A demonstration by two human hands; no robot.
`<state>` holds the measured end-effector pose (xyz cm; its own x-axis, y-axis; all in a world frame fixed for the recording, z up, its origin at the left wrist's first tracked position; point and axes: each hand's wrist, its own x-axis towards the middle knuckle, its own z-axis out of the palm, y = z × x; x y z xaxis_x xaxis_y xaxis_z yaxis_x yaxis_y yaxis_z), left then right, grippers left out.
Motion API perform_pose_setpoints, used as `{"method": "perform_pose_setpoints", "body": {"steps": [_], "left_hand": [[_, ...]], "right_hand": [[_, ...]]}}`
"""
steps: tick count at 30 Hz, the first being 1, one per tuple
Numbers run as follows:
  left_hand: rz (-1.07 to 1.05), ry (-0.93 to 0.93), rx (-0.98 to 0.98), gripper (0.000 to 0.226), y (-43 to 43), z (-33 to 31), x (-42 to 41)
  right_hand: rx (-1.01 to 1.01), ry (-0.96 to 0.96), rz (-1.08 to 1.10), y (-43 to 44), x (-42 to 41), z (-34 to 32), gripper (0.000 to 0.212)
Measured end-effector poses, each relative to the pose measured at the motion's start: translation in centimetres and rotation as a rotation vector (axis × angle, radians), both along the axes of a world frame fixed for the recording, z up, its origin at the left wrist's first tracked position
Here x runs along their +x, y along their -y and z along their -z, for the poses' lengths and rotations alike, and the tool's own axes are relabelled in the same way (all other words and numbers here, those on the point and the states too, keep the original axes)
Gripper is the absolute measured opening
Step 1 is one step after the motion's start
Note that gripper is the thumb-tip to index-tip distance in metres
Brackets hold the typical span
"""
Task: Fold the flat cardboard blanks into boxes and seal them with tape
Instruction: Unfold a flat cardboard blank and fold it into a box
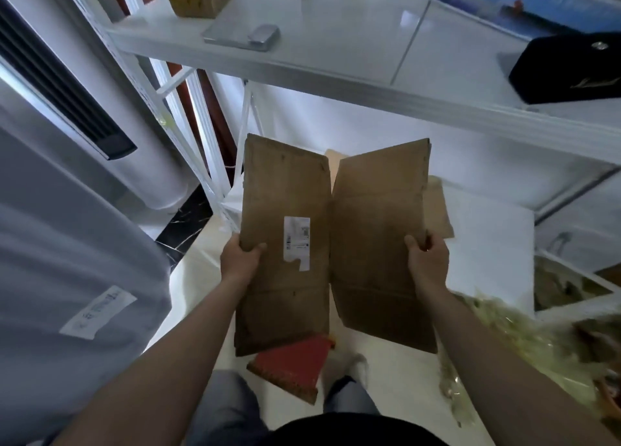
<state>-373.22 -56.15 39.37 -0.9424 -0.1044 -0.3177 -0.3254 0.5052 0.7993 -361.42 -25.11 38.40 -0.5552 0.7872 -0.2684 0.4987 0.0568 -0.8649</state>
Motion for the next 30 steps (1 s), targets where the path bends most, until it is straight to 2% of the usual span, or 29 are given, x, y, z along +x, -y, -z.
{"method": "perform_pose_setpoints", "body": {"steps": [3, 8, 12, 17, 20, 23, 27, 30], "left_hand": [[-0.003, 0.017, -0.004, 0.029, -0.7, 0.9, -3.2], [0.015, 0.016, -0.044, 0.037, -2.0, 3.6, -10.5], [0.113, -0.023, -0.077, 0.040, -3.8, 9.4, -18.7], [0.220, -0.123, -0.107, 0.040, -6.3, 17.4, -27.8], [0.239, -0.160, -0.086, 0.039, -7.9, 22.0, -31.0], [0.281, -0.203, -0.059, 0.040, -9.6, 27.1, -33.3], [0.343, -0.303, -0.045, 0.043, -12.8, 32.7, -35.3], [0.359, -0.361, -0.027, 0.038, -14.9, 35.2, -35.6]], "right_hand": [[-0.014, 0.010, 0.005, -0.2, -3.1, 0.2, 0.046], [-0.014, 0.021, -0.022, -0.1, -8.7, 1.7, 0.042], [-0.032, 0.019, 0.016, -1.2, -15.2, 6.7, 0.040], [-0.066, 0.006, -0.010, -4.2, -22.4, 16.2, 0.030], [0.150, 0.019, -0.037, -5.3, -24.0, 19.6, 0.027], [0.461, 0.028, -0.042, -7.7, -24.5, 23.1, 0.038], [0.485, -0.006, -0.037, -10.9, -24.7, 29.4, 0.042], [0.394, -0.123, -0.044, -11.9, -24.5, 32.4, 0.023]]}}
